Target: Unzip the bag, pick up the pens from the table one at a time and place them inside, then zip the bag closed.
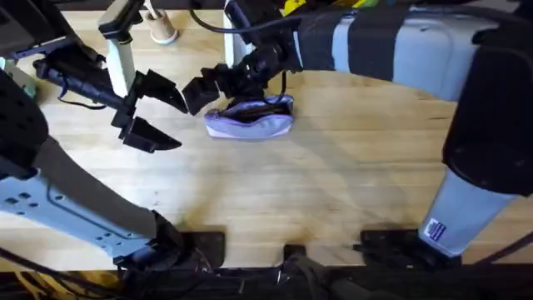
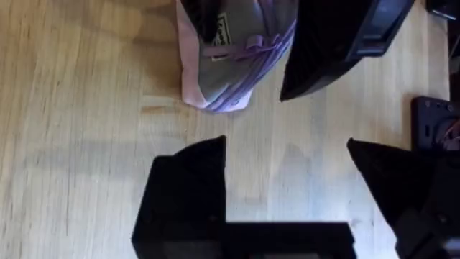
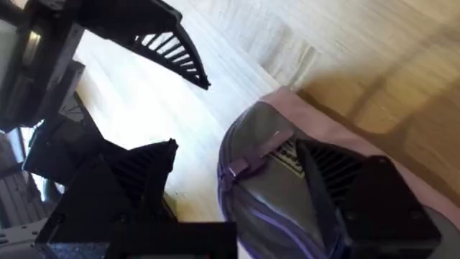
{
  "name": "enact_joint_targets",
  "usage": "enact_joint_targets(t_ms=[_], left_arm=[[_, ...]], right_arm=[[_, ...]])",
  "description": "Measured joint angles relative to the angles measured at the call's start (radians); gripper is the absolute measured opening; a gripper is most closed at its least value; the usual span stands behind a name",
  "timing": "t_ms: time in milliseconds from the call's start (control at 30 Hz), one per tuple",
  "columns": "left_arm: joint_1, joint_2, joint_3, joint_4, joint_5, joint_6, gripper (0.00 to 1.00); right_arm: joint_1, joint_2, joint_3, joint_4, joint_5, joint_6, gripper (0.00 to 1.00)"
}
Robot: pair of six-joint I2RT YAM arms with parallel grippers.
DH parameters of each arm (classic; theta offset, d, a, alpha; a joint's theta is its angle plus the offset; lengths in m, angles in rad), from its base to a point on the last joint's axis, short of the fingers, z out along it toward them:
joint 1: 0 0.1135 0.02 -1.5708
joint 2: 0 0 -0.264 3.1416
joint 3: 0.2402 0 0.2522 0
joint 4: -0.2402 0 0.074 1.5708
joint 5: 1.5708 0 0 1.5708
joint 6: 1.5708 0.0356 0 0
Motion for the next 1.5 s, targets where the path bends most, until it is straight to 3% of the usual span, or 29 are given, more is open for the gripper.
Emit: enact_joint_targets(t_ms=[100, 300, 567, 867, 1233, 1500], left_arm=[[0.0, 0.0, 0.0, 0.0, 0.0, 0.0, 0.993], [0.0, 0.0, 0.0, 0.0, 0.0, 0.0, 0.993], [0.0, 0.0, 0.0, 0.0, 0.0, 0.0, 0.994], [0.0, 0.0, 0.0, 0.0, 0.0, 0.0, 0.993], [0.0, 0.0, 0.0, 0.0, 0.0, 0.0, 0.993], [0.0, 0.0, 0.0, 0.0, 0.0, 0.0, 0.993]], right_arm=[[0.0, 0.0, 0.0, 0.001, -0.008, -0.001, 0.977], [0.002, 0.0, 0.0, 0.002, -0.034, 0.0, 0.745], [0.006, 0.0, 0.0, 0.002, -0.092, 0.0, 0.689], [0.008, 0.0, 0.0, -0.007, -0.128, 0.0, 0.451], [0.009, 0.0, 0.0, -0.009, -0.126, 0.001, 0.061], [0.006, 0.0, 0.0, -0.009, -0.127, -0.003, 0.034]])
